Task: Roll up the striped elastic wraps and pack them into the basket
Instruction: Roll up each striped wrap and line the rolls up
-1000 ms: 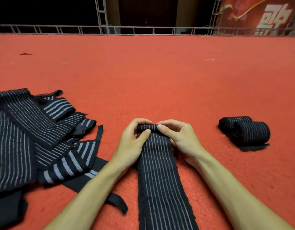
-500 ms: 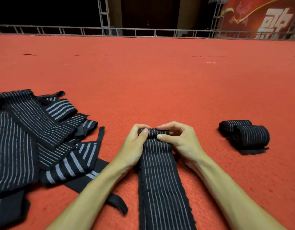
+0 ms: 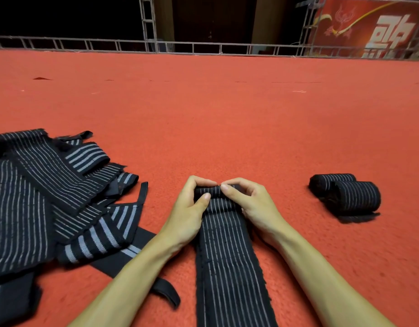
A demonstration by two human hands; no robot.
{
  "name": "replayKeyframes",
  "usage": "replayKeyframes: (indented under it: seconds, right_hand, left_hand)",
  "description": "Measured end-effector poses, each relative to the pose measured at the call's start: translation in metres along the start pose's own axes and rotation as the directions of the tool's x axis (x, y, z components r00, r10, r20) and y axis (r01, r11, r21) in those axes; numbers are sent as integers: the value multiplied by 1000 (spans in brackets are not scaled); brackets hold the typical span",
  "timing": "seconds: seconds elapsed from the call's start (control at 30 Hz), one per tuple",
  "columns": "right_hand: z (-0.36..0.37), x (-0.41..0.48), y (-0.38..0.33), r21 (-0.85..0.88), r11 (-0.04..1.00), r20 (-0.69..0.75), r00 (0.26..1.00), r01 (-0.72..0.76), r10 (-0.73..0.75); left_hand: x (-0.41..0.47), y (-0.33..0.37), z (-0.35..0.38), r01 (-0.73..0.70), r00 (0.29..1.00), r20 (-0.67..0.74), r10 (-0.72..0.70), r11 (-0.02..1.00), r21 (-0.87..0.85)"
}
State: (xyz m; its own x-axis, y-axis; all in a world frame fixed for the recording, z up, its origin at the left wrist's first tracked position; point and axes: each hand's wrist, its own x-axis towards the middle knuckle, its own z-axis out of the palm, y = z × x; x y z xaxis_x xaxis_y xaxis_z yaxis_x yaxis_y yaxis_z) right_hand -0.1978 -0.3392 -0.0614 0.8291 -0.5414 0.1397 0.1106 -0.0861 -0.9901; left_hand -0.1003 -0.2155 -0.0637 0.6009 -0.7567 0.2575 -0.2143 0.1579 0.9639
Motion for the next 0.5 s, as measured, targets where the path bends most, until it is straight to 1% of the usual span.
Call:
replayKeyframes:
  seconds: [0.13,0.27,0.37,0.5]
  right_hand:
    - [-4,-1,2,-32,997,8,997,74,-74]
    - [-4,-3,1,-65,990,28,992,127,-126]
    - [-4,-5,0,-49,986,37,987,160,-158]
    - [-5,-6,0,-21,991,32,990,135,-135]
  left_hand:
    - [1,2,1,62,998,4,-61,997,-56]
    - [2,2,4,154,988,5,-155,979,-135]
    - [3,-1,5,178,984,-20,-180,982,-55]
    - [1,-1,4,111,994,-18,-110,994,19]
